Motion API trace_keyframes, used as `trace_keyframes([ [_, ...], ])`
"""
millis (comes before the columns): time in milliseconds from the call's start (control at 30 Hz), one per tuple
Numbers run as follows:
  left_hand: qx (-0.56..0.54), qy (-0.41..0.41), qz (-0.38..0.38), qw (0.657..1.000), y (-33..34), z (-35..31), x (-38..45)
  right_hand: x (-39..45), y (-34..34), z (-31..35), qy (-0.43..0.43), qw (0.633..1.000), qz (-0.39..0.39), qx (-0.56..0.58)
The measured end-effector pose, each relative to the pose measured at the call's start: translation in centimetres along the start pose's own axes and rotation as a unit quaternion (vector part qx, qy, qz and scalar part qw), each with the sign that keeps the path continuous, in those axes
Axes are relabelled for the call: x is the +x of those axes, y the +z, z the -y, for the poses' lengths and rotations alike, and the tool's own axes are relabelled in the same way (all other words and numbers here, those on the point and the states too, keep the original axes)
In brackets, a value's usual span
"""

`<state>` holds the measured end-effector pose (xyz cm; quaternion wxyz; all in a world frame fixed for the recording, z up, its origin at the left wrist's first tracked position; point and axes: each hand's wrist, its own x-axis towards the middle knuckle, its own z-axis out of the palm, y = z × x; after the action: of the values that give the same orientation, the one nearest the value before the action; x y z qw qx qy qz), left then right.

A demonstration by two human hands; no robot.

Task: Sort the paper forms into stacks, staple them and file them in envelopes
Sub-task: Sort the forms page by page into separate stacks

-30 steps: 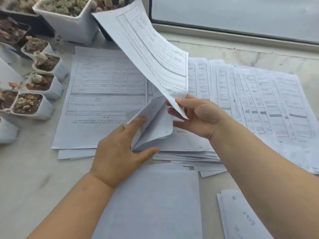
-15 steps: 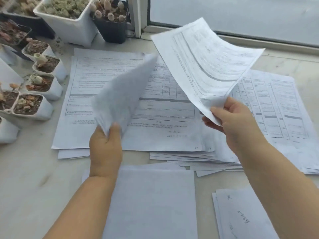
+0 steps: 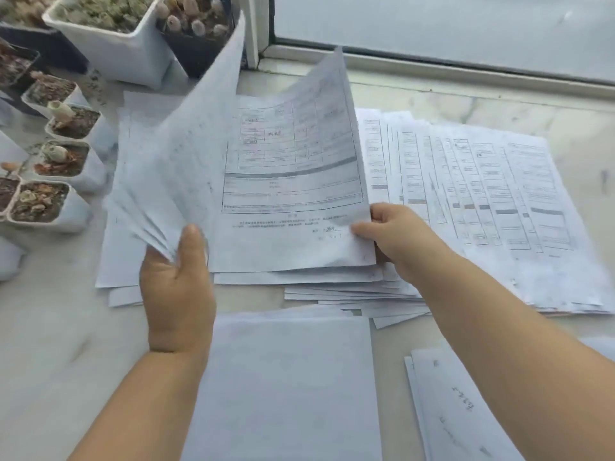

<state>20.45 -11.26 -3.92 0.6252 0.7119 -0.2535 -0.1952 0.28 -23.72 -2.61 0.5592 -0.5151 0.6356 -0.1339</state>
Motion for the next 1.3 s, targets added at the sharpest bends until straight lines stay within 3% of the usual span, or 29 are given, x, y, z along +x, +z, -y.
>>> trace_keyframes([
  [133,0.094,0.125,0.152,0.976,0.6,0.6,0.0,0.4,0.9,0.2,0.020,0.999,0.015,-0.024],
  [267,0.246,0.144,0.341,0.896,0.7,2.3,0.6,0.7,2.1,0.1,0.034,0.998,0.014,-0.050],
  [333,0.316,0.137,0.376,0.860,0.4,2.3,0.8,0.6,2.5,0.3,0.029,0.996,-0.003,-0.080],
  [500,0.383,0.144,0.426,0.807,0.4,1.1,1.1,-0.4,2.8,0.8,0.005,0.991,-0.035,-0.126],
  [600,0.424,0.154,0.445,0.774,0.2,0.3,1.1,-2.5,1.8,0.6,-0.032,0.991,-0.089,-0.092],
  [700,0.371,0.208,0.402,0.811,-1.3,-0.8,-0.2,-7.5,-0.6,-0.8,-0.078,0.982,-0.156,-0.076],
  [767,0.340,0.238,0.378,0.828,-3.3,-1.3,-2.5,-11.9,-1.8,-3.3,-0.075,0.983,-0.159,-0.051],
  [933,0.296,0.215,0.371,0.853,-10.3,-1.4,-14.5,-22.4,-1.1,-13.1,0.032,0.999,-0.030,-0.016],
  [1133,0.300,0.148,0.423,0.842,-14.6,0.0,-27.1,-29.0,1.6,-19.1,0.086,0.995,0.050,-0.007],
  [1300,0.338,0.139,0.444,0.818,-14.9,0.2,-29.0,-30.7,2.4,-19.5,0.094,0.990,0.098,0.043],
])
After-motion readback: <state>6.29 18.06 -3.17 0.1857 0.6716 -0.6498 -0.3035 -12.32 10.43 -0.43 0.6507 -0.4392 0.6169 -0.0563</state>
